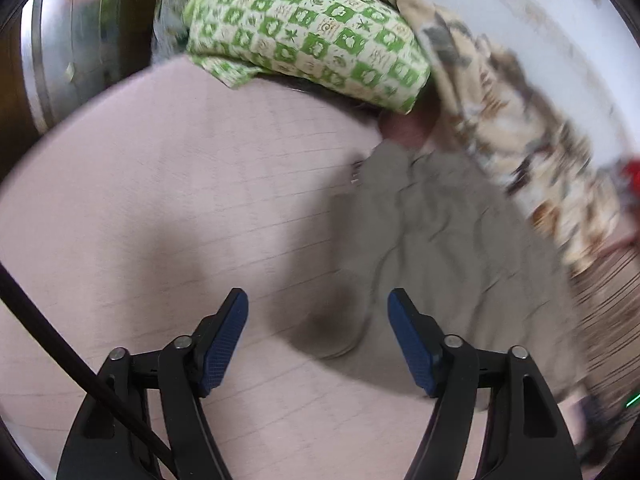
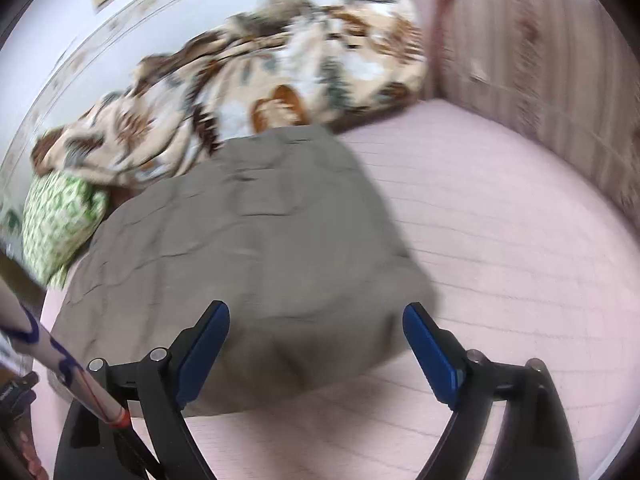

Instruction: Fold large clothes

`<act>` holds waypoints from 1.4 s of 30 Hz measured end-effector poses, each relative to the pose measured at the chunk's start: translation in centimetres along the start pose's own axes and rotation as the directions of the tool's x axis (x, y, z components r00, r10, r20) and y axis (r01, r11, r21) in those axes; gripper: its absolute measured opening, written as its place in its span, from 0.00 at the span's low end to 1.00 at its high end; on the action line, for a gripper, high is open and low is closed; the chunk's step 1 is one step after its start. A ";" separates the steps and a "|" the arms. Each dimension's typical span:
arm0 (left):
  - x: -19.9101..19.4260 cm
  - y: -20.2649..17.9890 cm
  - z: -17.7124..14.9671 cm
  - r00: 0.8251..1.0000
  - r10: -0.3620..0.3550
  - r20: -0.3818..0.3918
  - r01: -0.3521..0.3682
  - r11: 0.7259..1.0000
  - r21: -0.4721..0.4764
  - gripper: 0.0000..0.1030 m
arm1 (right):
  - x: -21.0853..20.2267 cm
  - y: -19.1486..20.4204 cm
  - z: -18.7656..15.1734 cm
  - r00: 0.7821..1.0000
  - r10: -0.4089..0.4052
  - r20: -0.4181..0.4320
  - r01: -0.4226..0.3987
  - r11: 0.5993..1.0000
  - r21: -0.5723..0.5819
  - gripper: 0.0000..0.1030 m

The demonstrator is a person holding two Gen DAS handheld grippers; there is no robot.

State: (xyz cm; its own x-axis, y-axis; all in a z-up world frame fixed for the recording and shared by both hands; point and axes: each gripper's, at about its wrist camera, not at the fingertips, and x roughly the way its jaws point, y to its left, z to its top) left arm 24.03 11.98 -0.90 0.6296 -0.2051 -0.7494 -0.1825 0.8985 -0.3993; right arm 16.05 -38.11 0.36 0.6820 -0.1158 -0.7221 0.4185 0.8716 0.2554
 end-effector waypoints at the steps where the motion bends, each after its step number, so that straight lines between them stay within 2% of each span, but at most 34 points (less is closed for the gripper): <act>1: 0.5 0.3 0.3 0.999 -0.037 -0.004 0.037 0.999 -0.034 0.73 | 0.0 -1.4 -0.4 1.000 -0.010 0.015 0.010 1.000 0.027 0.91; 3: 2.1 1.1 0.9 0.994 -0.112 -0.015 0.110 0.989 -0.094 0.74 | 0.4 -4.2 -1.3 0.999 -0.027 0.040 0.023 0.995 0.096 0.92; 4: 2.8 1.1 1.0 0.992 -0.126 -0.023 0.123 0.987 -0.104 0.74 | 0.7 -5.2 -1.5 0.999 -0.028 0.030 0.024 0.990 0.138 0.92; 5: 3.7 1.1 1.1 0.990 -0.134 -0.035 0.130 0.986 -0.108 0.74 | 1.3 -6.1 -1.5 1.000 -0.007 0.005 0.006 0.981 0.196 0.92; 6: 4.5 1.1 1.2 0.988 -0.146 -0.045 0.140 0.984 -0.114 0.74 | 1.9 -7.0 -1.1 0.998 0.069 -0.012 -0.063 0.965 0.256 0.92; 8: 6.4 1.0 1.0 0.973 -0.217 -0.084 0.205 0.970 -0.128 0.74 | 2.5 -7.2 -0.3 0.993 0.117 -0.023 -0.107 0.959 0.263 0.93; 10: 8.0 0.7 0.4 0.945 -0.302 -0.129 0.282 0.947 -0.152 0.75 | 2.9 -6.9 0.2 0.996 0.090 -0.025 -0.083 0.976 0.200 0.94; 11: 8.8 0.4 0.0 0.934 -0.325 -0.145 0.303 0.940 -0.156 0.83 | 3.1 -6.7 0.2 0.996 0.087 -0.026 -0.080 0.980 0.183 0.95; 14: 9.6 -1.0 -0.9 0.948 -0.287 -0.134 0.278 0.957 -0.087 0.90 | 4.3 -6.7 0.1 0.990 0.136 -0.050 -0.124 0.974 0.190 0.97; 17: 9.8 -1.8 -1.2 0.947 -0.286 -0.146 0.279 0.958 -0.065 0.92 | 6.2 -7.1 -0.4 0.980 0.193 -0.057 -0.174 0.954 0.243 1.00; 19: 9.8 -2.1 -1.4 0.946 -0.281 -0.162 0.275 0.960 -0.059 0.92 | 7.9 -7.4 -0.8 0.948 0.305 -0.091 -0.263 0.911 0.317 1.00; 20: 9.7 -2.3 -1.4 0.948 -0.268 -0.173 0.263 0.964 -0.052 0.90 | 9.1 -7.5 -0.9 0.918 0.380 -0.116 -0.318 0.877 0.360 1.00; 21: 9.5 -2.5 -1.3 0.950 -0.256 -0.176 0.253 0.967 -0.045 0.86 | 9.8 -7.4 -0.9 0.901 0.414 -0.129 -0.340 0.860 0.380 1.00; 22: 9.0 -2.8 -1.3 0.955 -0.238 -0.176 0.236 0.971 -0.033 0.76 | 10.2 -7.1 -0.7 0.899 0.417 -0.133 -0.343 0.859 0.379 1.00; 23: 8.4 -3.1 -1.2 0.959 -0.224 -0.172 0.225 0.974 -0.015 0.67 | 10.5 -6.6 -0.5 0.899 0.415 -0.139 -0.344 0.866 0.363 0.97; 24: 7.8 -3.3 -1.1 0.962 -0.217 -0.164 0.220 0.976 0.001 0.62 | 10.6 -6.1 -0.3 0.897 0.416 -0.147 -0.345 0.869 0.354 0.93; 26: 6.2 -3.9 -0.9 0.966 -0.214 -0.144 0.221 0.975 0.033 0.52 | 10.1 -5.6 0.0 0.891 0.425 -0.160 -0.347 0.865 0.362 0.72; 28: 5.1 -4.3 -1.0 0.970 -0.205 -0.130 0.214 0.975 0.059 0.51 | 9.0 -5.4 0.4 0.886 0.437 -0.158 -0.361 0.861 0.358 0.60; 30: 4.0 -4.2 -1.5 0.971 -0.198 -0.130 0.209 0.975 0.076 0.51 | 7.4 -5.1 0.9 0.882 0.449 -0.144 -0.384 0.862 0.332 0.56; 33: 3.1 -3.5 -2.6 0.969 -0.194 -0.153 0.209 0.974 0.092 0.50 | 5.1 -5.0 0.6 0.875 0.464 -0.139 -0.411 0.863 0.294 0.55; 36: 3.7 -2.9 -3.4 0.969 -0.165 -0.184 0.185 0.978 0.095 0.58 | 4.7 -5.8 -0.5 0.867 0.467 -0.177 -0.412 0.869 0.273 0.57; 38: 3.9 -2.3 -3.1 0.964 -0.177 -0.197 0.194 0.978 0.074 0.60 | 5.5 -6.8 -1.3 0.871 0.445 -0.209 -0.377 0.877 0.296 0.71; 39: 3.7 -2.0 -2.8 0.961 -0.193 -0.199 0.208 0.977 0.056 0.60 | 5.9 -7.4 -1.5 0.867 0.448 -0.219 -0.368 0.872 0.323 0.73; 41: 2.6 -1.3 -2.0 0.960 -0.222 -0.168 0.229 0.973 0.023 0.60 | 5.9 -8.0 -1.2 0.860 0.463 -0.214 -0.370 0.856 0.362 0.75; 42: 1.5 -0.8 -1.4 0.966 -0.226 -0.123 0.229 0.973 0.010 0.60 | 5.3 -8.3 -0.8 0.870 0.451 -0.202 -0.362 0.859 0.361 0.75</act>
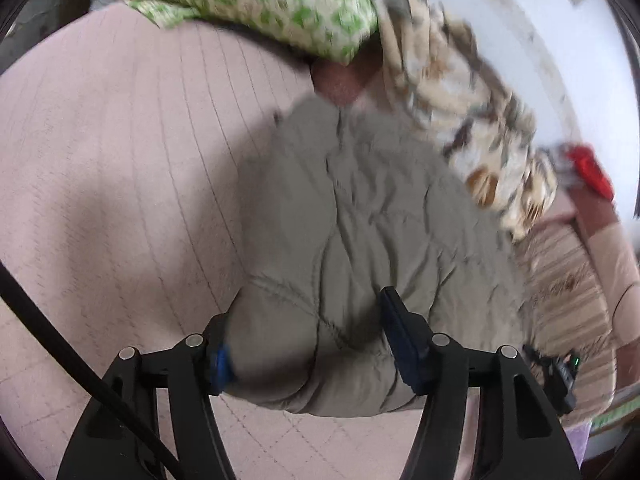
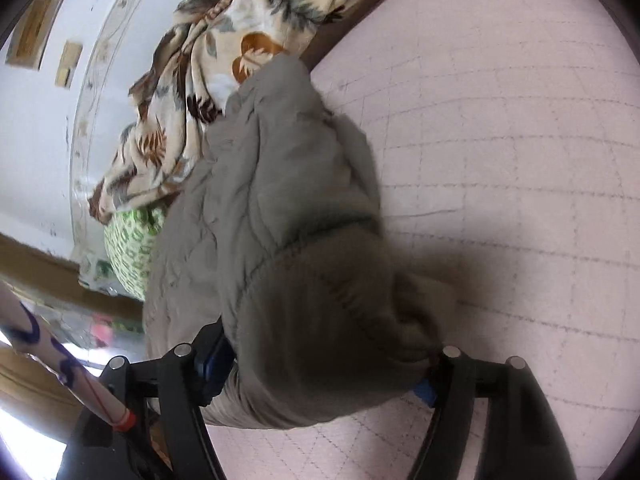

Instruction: Fold large clothes

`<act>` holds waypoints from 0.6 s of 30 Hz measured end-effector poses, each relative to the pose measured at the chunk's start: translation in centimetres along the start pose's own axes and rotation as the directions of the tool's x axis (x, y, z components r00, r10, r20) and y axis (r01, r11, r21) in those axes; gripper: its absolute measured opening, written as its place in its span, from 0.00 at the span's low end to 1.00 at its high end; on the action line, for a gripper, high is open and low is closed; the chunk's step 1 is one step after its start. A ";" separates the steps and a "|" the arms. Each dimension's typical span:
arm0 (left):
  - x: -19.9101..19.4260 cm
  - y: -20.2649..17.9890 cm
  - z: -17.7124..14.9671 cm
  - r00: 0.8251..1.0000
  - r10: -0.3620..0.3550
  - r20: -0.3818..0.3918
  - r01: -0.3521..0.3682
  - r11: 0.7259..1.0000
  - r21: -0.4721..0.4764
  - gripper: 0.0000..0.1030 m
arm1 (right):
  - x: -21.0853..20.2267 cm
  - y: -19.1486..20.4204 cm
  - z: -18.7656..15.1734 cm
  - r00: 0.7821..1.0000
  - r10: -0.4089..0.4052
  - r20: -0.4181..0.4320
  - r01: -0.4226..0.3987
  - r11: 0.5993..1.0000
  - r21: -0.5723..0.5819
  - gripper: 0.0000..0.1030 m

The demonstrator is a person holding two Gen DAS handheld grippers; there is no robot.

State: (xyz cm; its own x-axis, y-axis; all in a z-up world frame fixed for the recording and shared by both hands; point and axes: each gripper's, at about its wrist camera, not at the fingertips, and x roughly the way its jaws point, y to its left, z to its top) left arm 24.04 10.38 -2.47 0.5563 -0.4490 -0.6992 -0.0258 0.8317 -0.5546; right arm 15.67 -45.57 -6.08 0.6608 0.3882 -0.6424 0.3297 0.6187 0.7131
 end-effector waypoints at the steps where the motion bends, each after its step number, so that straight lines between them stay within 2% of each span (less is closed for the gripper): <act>1: -0.9 0.1 0.2 0.999 0.012 0.037 -0.012 1.000 -0.006 0.60 | -0.7 0.1 0.2 1.000 0.002 0.016 -0.002 1.000 0.002 0.75; 3: -2.7 0.1 0.5 0.991 0.062 0.118 -0.062 0.998 -0.008 0.60 | -2.3 -0.3 1.0 0.999 0.021 0.044 -0.022 0.999 0.036 0.75; 5: -4.1 -0.6 0.5 0.975 0.118 0.190 -0.120 0.993 -0.002 0.60 | -3.4 -1.1 1.6 0.997 0.020 0.072 -0.025 0.997 0.076 0.77; 7: -4.4 -1.8 0.4 0.965 0.144 0.220 -0.155 0.987 0.032 0.61 | -4.8 -1.9 2.1 0.989 -0.045 0.142 0.026 0.991 0.134 0.79; 8: -4.2 -2.8 0.3 0.963 0.157 0.220 -0.175 0.982 0.065 0.61 | -5.7 -2.1 2.2 0.977 -0.102 0.188 0.073 0.985 0.156 0.79; 9: -3.8 -3.5 0.1 0.961 0.170 0.216 -0.193 0.977 0.093 0.61 | -6.9 -1.9 2.2 0.949 -0.183 0.256 0.142 0.975 0.171 0.80; 11: -2.4 -5.3 -0.5 0.956 0.204 0.209 -0.238 0.959 0.153 0.61 | -8.0 -0.4 2.0 0.903 -0.257 0.343 0.224 0.965 0.134 0.80; 12: -1.6 -6.0 -0.9 0.954 0.225 0.200 -0.261 0.949 0.178 0.61 | -7.9 0.7 1.9 0.895 -0.262 0.360 0.244 0.965 0.095 0.80; 13: -0.9 -6.4 -1.0 0.952 0.240 0.190 -0.277 0.941 0.197 0.61 | -7.3 2.1 1.5 0.899 -0.244 0.365 0.248 0.968 0.036 0.79; 15: 0.9 -7.4 -1.7 0.942 0.294 0.160 -0.327 0.909 0.259 0.62 | -5.4 5.6 0.2 0.925 -0.178 0.337 0.226 0.968 -0.110 0.75; 16: 1.4 -7.4 -2.2 0.930 0.331 0.160 -0.365 0.887 0.282 0.62 | -4.4 7.0 -0.5 0.935 -0.154 0.321 0.215 0.962 -0.166 0.72; 17: 2.1 -7.6 -2.5 0.911 0.377 0.167 -0.412 0.858 0.306 0.62 | -3.1 8.9 -1.5 0.943 -0.141 0.303 0.219 0.946 -0.241 0.69; 18: 2.4 -7.7 -2.8 0.900 0.400 0.175 -0.436 0.841 0.320 0.62 | -1.9 10.6 -2.6 0.946 -0.133 0.295 0.226 0.923 -0.312 0.67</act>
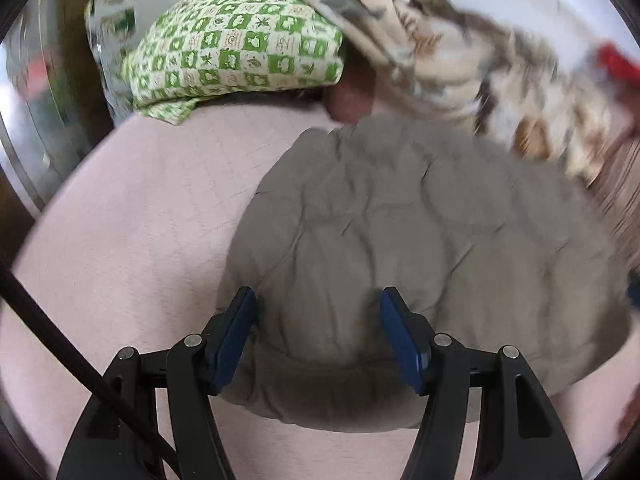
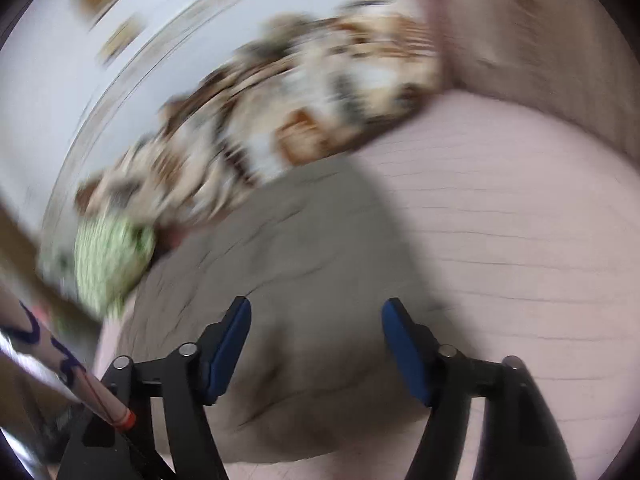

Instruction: Fold large clothes

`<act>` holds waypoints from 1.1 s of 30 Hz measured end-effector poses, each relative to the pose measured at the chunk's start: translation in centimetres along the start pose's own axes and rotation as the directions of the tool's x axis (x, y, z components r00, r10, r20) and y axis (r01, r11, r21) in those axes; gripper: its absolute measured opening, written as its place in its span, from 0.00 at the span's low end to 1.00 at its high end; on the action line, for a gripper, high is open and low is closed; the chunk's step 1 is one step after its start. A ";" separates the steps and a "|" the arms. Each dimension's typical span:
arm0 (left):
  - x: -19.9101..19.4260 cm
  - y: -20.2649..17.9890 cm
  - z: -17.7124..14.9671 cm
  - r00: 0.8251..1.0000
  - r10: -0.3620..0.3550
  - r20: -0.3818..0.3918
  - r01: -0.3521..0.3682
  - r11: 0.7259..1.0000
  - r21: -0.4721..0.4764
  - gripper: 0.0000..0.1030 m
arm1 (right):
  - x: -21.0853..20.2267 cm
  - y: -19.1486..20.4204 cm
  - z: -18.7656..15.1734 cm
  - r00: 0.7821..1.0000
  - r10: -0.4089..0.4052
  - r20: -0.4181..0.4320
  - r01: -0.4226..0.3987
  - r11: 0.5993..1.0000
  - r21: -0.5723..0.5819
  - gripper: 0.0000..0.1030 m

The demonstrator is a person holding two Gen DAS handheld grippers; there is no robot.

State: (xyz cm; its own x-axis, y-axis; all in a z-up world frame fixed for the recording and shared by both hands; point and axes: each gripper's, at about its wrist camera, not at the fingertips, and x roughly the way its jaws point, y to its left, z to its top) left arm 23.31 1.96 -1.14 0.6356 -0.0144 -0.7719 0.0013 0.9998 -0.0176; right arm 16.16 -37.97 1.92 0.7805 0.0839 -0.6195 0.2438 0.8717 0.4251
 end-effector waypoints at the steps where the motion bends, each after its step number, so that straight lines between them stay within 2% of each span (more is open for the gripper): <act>1: 0.0 -0.2 -0.1 1.000 0.015 0.007 -0.015 1.000 0.016 0.62 | 0.5 1.5 -0.6 1.000 0.015 -0.010 -0.015 0.998 -0.054 0.63; 3: -0.3 -0.2 -0.3 1.000 0.022 0.020 -0.022 0.999 0.027 0.62 | 1.9 4.4 -1.8 0.998 0.050 -0.050 -0.056 0.989 -0.134 0.63; 5: -0.9 0.1 -0.3 0.999 0.020 0.029 -0.021 0.999 0.030 0.62 | 3.1 5.5 -2.9 0.996 0.036 -0.082 -0.049 0.985 -0.164 0.63; 7: -1.4 0.7 -0.3 0.999 0.030 0.041 -0.031 0.999 0.012 0.63 | 4.6 5.7 -3.4 0.996 -0.040 -0.085 0.023 0.981 -0.191 0.62; 9: -2.0 1.6 0.0 0.996 0.055 0.064 -0.054 0.998 -0.026 0.64 | 5.0 4.7 -3.1 0.990 -0.134 -0.047 0.122 0.973 -0.194 0.62; 11: -2.8 2.4 0.2 0.991 0.090 0.103 -0.084 0.995 -0.061 0.68 | 4.6 2.9 -2.2 0.974 -0.226 -0.006 0.222 0.962 -0.159 0.62; 13: -3.9 3.0 0.2 0.981 0.120 0.156 -0.106 0.990 -0.092 0.73 | 3.8 1.6 -1.6 0.963 -0.267 0.040 0.270 0.955 -0.122 0.62; 16: -5.9 3.6 0.1 0.946 0.174 0.273 -0.141 0.980 -0.137 0.86 | 2.7 2.0 -1.5 0.951 -0.293 0.092 0.304 0.944 -0.132 0.62; 17: -6.8 3.7 0.0 0.929 0.187 0.319 -0.147 0.978 -0.146 0.90 | 2.5 2.5 -1.7 0.951 -0.290 0.107 0.303 0.942 -0.145 0.62; 19: -8.1 3.8 -0.2 0.899 0.215 0.382 -0.165 0.973 -0.161 0.92 | 2.4 3.7 -2.0 0.948 -0.289 0.130 0.309 0.933 -0.182 0.62; 21: -9.2 3.8 -0.3 0.882 0.207 0.424 -0.150 0.975 -0.163 0.93 | 2.2 4.7 -2.4 0.942 -0.297 0.153 0.326 0.920 -0.218 0.63; 23: -9.7 3.6 -0.2 0.887 0.188 0.422 -0.138 0.980 -0.147 0.94 | 2.2 5.3 -2.7 0.937 -0.305 0.170 0.340 0.908 -0.246 0.65; 26: -9.6 3.1 -0.4 0.915 0.144 0.377 -0.113 0.988 -0.103 0.94 | 1.9 5.5 -3.0 0.941 -0.298 0.159 0.330 0.912 -0.243 0.66; 30: -10.3 2.2 -1.5 0.937 0.099 0.335 -0.073 0.993 -0.089 0.94 | 1.5 5.1 -3.5 0.946 -0.293 0.136 0.318 0.922 -0.223 0.68; 33: -11.3 1.6 -2.4 0.947 0.080 0.311 -0.052 0.994 -0.098 0.94 | 0.5 5.0 -4.5 0.939 -0.314 0.138 0.338 0.912 -0.230 0.69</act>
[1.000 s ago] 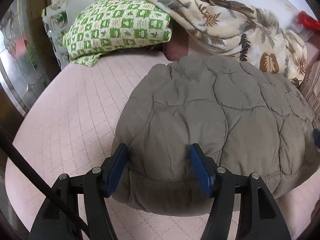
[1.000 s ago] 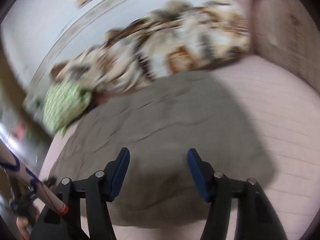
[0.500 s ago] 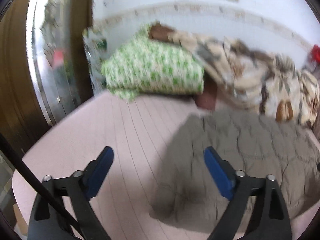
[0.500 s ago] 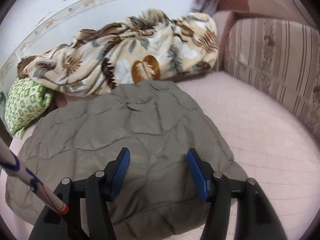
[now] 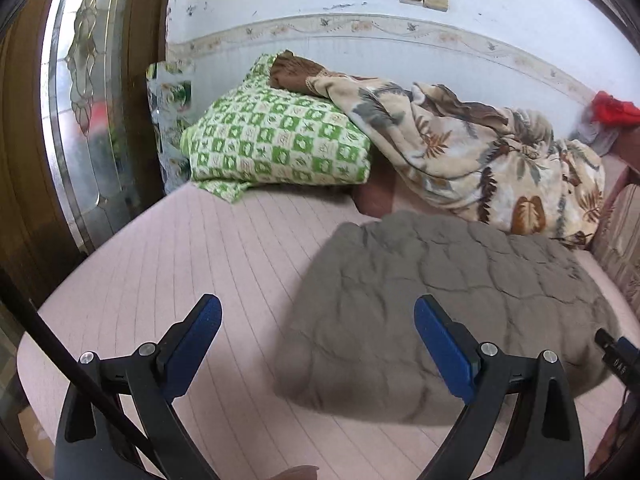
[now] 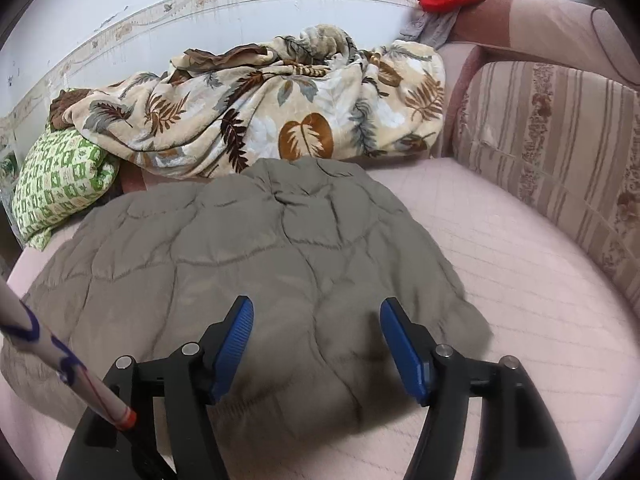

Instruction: Fold large clothes

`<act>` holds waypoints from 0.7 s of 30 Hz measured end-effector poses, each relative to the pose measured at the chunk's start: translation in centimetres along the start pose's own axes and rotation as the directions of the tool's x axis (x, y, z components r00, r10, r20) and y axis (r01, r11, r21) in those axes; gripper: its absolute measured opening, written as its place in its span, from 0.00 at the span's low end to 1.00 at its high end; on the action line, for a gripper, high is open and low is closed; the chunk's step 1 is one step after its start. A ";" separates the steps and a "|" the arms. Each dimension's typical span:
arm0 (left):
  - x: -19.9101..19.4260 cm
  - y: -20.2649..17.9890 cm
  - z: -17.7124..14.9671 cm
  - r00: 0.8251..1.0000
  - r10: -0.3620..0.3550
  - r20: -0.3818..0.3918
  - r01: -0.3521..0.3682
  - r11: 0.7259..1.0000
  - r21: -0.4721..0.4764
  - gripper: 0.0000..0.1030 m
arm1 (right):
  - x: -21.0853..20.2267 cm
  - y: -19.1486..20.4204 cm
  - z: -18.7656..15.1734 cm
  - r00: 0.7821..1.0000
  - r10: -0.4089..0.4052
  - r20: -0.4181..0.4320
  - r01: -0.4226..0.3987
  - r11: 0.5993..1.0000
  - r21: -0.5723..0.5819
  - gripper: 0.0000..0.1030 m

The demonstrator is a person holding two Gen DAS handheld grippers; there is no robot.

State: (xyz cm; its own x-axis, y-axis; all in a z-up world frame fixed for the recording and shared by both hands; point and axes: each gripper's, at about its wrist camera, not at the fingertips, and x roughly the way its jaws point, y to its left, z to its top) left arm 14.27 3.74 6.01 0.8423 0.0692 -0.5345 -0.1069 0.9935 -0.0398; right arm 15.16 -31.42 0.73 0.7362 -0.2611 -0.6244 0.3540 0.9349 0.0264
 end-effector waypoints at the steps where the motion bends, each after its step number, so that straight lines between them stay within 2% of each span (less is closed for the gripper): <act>1: -0.5 -0.3 -0.3 1.000 0.017 -0.017 -0.017 1.000 0.012 0.94 | -0.5 -0.1 -0.3 1.000 -0.003 -0.002 0.003 1.000 0.000 0.70; 3: -1.8 -0.8 -1.5 0.998 0.032 -0.055 -0.030 0.999 0.038 0.94 | -2.1 -0.2 -0.8 1.000 0.000 -0.003 0.000 1.000 0.010 0.74; 6: -3.7 -0.8 -3.8 0.992 -0.012 -0.122 0.015 1.000 0.018 0.94 | -4.5 -0.1 -2.0 1.000 0.023 -0.018 -0.023 1.000 0.012 0.78; 8: -5.0 -1.0 -5.8 0.981 -0.058 -0.187 0.060 0.998 0.004 0.94 | -5.9 0.0 -3.4 0.998 0.038 -0.043 -0.038 0.999 0.002 0.79; 12: -7.1 -1.9 -9.0 0.960 -0.072 -0.272 0.086 0.995 0.041 0.94 | -8.4 0.4 -7.4 0.992 0.054 -0.116 -0.059 0.998 -0.037 0.79; 17: -9.6 -2.4 -11.2 0.949 -0.086 -0.303 0.108 0.993 0.057 0.94 | -10.7 -0.3 -11.1 0.981 0.074 -0.180 -0.082 0.996 -0.041 0.79; 21: -11.6 -2.3 -11.5 0.954 -0.095 -0.285 0.115 0.992 0.053 0.94 | -12.2 -0.9 -12.8 0.979 0.070 -0.194 -0.077 0.997 -0.031 0.79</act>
State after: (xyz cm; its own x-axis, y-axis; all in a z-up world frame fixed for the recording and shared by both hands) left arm -1.34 -0.43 2.66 0.6627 -0.0545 -0.7469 0.0187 0.9982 -0.0563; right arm -1.51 -26.05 -1.67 0.6332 -0.1437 -0.7606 0.2779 0.9593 0.0501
